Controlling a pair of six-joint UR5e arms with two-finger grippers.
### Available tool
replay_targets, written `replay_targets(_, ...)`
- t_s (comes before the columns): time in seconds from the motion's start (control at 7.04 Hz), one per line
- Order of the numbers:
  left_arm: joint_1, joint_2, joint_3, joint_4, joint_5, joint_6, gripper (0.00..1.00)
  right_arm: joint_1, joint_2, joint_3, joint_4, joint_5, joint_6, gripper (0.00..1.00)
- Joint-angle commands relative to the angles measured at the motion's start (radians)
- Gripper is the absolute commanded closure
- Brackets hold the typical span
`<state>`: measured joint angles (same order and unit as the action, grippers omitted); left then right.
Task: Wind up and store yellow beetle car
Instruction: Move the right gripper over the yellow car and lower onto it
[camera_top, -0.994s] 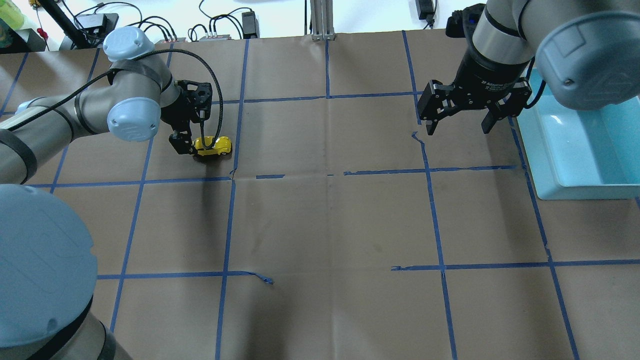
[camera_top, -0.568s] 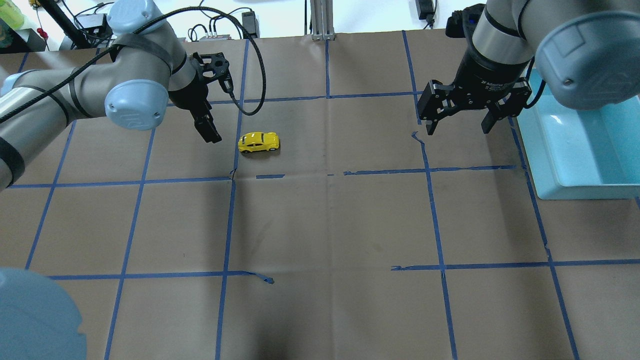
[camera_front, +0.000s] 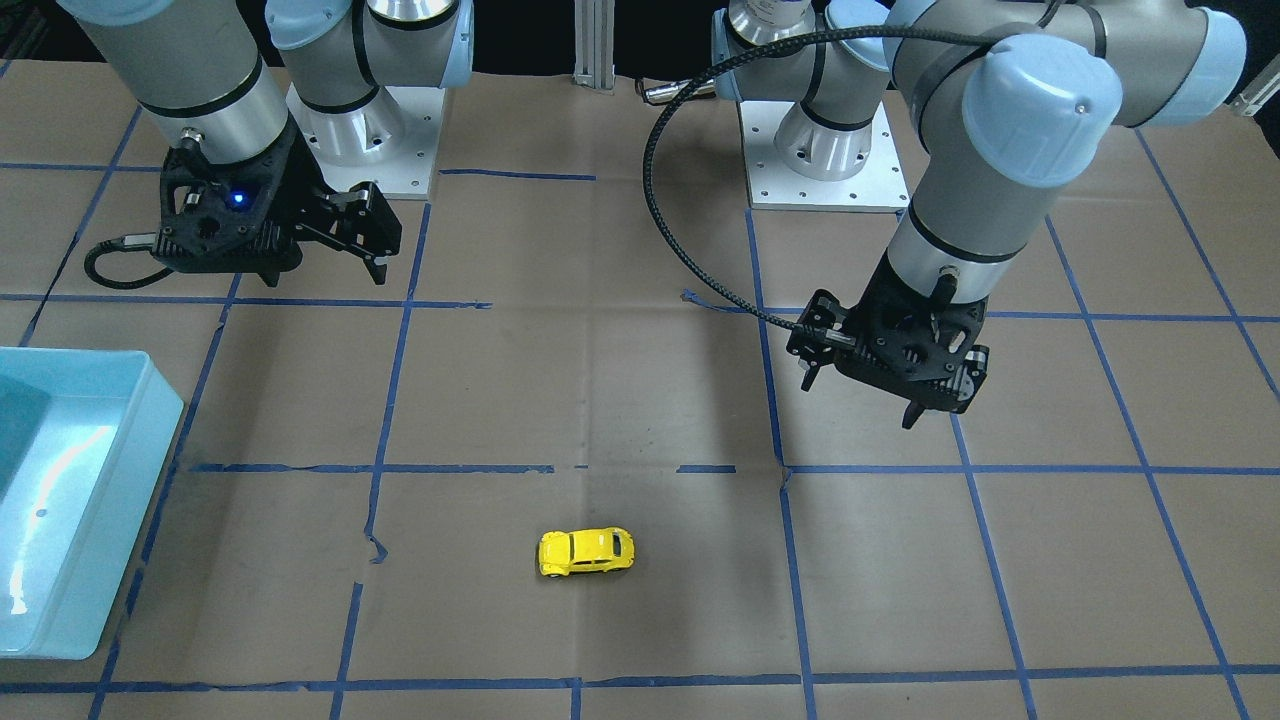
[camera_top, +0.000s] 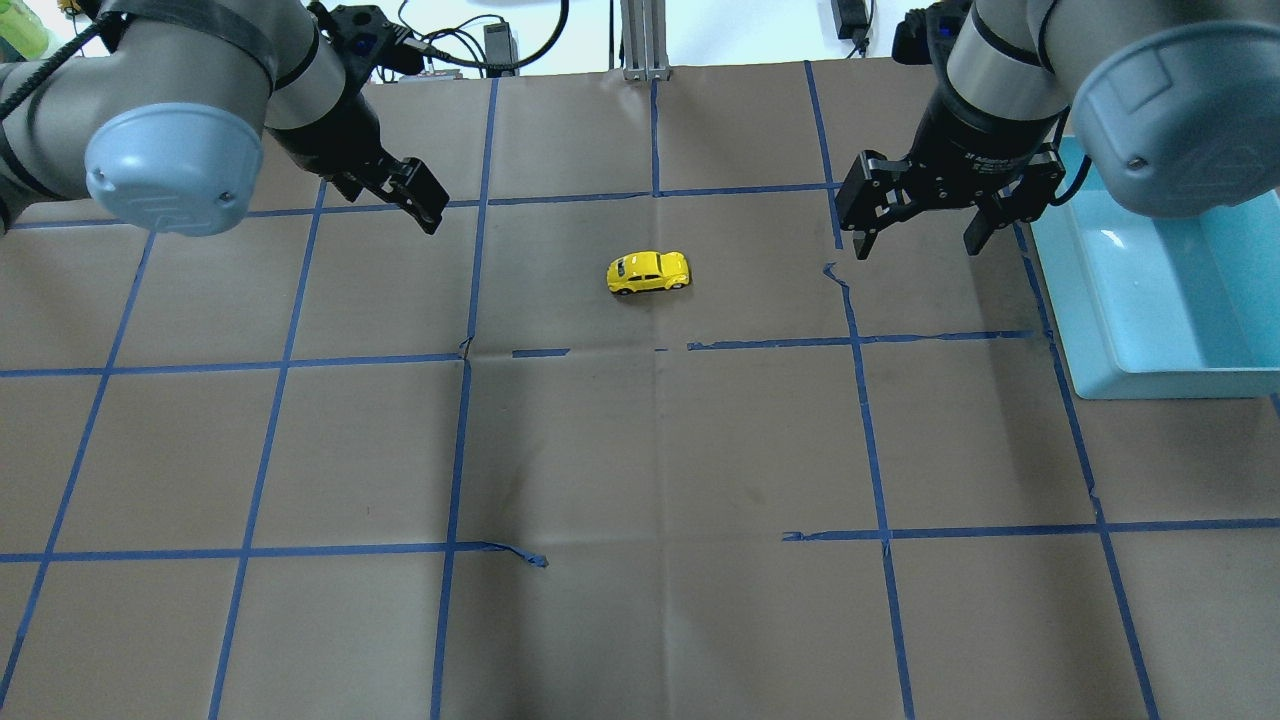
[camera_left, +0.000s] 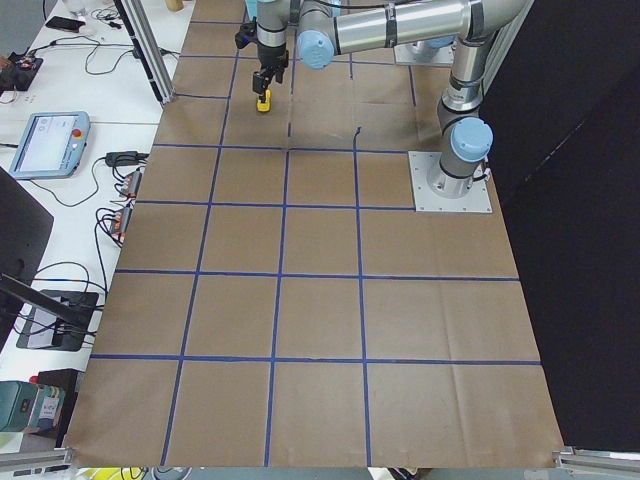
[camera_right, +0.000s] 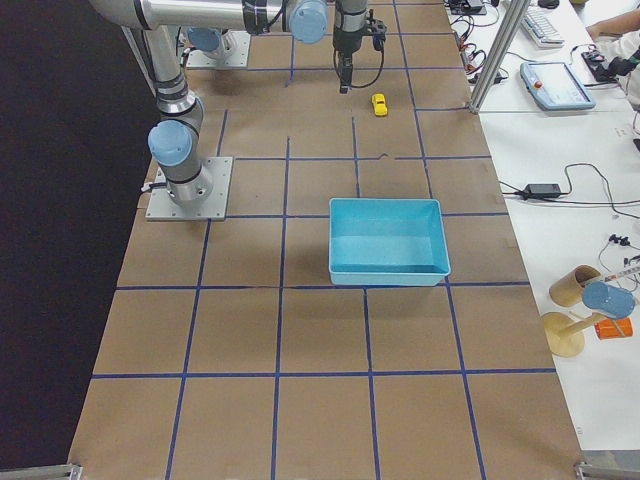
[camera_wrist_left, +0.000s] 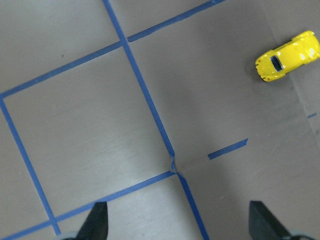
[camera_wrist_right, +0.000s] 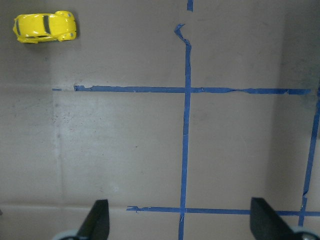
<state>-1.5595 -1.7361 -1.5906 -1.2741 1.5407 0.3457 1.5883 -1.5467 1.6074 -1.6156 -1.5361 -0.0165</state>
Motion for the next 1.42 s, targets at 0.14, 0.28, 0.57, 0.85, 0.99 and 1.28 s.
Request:
replay_targets(0.14, -0.045, 0.039, 0.034, -0.117, 0.003, -0.327, 0.01, 0.001, -0.009, 0.008, -0.012, -0.015, -0.223, 0.0)
replay_targets(0.28, -0.048, 0.038, 0.034, -0.117, 0.003, -0.329, 0.01, 0.001, -0.015, 0.011, -0.013, -0.013, -0.382, 0.0)
replay_targets(0.57, -0.047, 0.043, 0.032, -0.117, 0.001, -0.329, 0.01, -0.017, -0.026, 0.012, -0.093, -0.003, -0.747, 0.0)
replay_targets(0.85, -0.047, 0.05, 0.026, -0.117, 0.003, -0.329, 0.01, -0.007, -0.049, 0.025, -0.054, -0.002, -0.908, 0.0)
replay_targets(0.99, -0.047, 0.05, 0.035, -0.117, 0.003, -0.329, 0.01, 0.004, -0.05, 0.052, -0.047, 0.002, -0.962, 0.0)
replay_targets(1.28, -0.044, 0.099, 0.028, -0.199, 0.003, -0.327, 0.01, 0.05, 0.034, 0.055, -0.178, 0.102, -1.139, 0.0)
